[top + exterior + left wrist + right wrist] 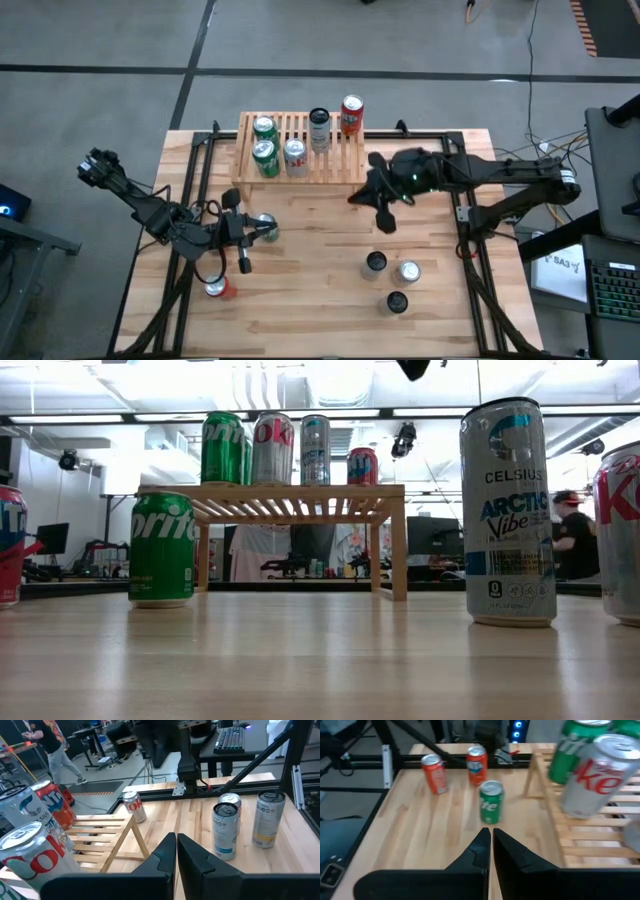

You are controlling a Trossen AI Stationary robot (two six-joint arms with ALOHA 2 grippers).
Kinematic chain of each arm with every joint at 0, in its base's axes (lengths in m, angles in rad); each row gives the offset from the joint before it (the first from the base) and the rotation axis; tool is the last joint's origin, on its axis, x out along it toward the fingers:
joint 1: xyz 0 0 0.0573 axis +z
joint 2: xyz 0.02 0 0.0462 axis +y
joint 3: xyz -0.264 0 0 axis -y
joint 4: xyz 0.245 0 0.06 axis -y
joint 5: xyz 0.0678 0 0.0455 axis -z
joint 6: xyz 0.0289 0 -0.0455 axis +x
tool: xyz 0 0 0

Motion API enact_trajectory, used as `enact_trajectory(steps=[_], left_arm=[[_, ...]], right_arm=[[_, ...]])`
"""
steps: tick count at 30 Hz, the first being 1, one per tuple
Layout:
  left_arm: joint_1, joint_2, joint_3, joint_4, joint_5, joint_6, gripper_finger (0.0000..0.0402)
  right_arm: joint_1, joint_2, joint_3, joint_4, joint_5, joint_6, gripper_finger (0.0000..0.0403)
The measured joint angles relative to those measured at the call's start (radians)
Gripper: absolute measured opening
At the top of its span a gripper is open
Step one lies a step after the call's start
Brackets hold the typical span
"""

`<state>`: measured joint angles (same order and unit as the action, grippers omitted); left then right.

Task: Place canned beverage on shelf
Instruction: Put the green soda can on the shelf

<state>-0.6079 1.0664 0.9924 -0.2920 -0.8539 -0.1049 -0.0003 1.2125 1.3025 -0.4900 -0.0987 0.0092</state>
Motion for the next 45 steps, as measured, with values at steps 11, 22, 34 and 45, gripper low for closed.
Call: enact_trajectory(steps=[11,22,34,45], left_arm=[[0.0,0.0,0.0,-0.001,0.008,-0.041,0.0],[0.0,0.0,0.0,-0.005,0.098,-0.062,0.0],[0.0,0.022,0.0,-0.008,0.113,-0.07,0.0],[0.001,0.079,0.0,-0.035,0.159,-0.164,0.0]], right_arm=[[0.152,0.0,0.0,-0.004,0.082,0.089,0.0009],[0.191,0.0,-0.001,-0.008,0.084,0.088,0.0009],[0.191,0.001,-0.005,-0.008,0.084,0.084,0.0009],[0.191,0.001,-0.045,-0.006,0.084,0.085,0.0009]])
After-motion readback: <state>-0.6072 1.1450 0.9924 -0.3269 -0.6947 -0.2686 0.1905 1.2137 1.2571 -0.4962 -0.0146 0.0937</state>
